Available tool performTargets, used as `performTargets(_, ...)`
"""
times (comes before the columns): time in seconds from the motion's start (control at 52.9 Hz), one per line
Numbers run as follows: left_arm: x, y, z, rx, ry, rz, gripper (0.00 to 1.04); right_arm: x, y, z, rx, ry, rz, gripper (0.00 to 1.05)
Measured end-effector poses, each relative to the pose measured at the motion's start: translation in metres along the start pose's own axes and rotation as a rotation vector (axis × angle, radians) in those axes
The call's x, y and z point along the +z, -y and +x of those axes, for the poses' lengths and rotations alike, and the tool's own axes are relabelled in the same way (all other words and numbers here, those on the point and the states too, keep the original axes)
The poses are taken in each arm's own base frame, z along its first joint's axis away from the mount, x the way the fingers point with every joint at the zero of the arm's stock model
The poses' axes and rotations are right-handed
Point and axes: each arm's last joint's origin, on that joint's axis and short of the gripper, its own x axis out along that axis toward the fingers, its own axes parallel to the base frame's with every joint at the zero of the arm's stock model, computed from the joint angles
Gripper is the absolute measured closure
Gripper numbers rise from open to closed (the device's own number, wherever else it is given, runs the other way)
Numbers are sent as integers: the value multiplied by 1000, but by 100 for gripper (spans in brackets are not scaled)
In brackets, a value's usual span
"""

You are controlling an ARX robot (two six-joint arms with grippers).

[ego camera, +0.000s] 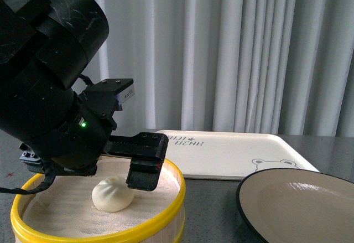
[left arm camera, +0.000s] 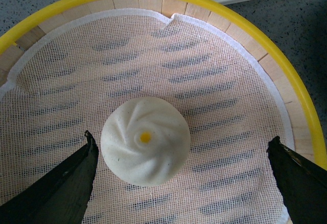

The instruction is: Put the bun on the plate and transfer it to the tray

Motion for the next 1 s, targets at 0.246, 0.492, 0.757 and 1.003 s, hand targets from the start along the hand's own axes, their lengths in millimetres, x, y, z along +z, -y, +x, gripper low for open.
performTargets(0.246, 10, -3, 9, 17, 9, -2, 7, 0, 0, 0, 0, 0, 0, 9)
performTargets(0.492, 14, -17, 18, 44, -12, -4, 7, 0, 0, 0, 0, 0, 0, 9)
performTargets(0.757, 10, -28, 24, 72, -43, -8, 7, 0, 0, 0, 0, 0, 0, 9)
performTargets(1.003, -1, -29, 28, 75, -73, -12, 7, 0, 0, 0, 0, 0, 0, 9)
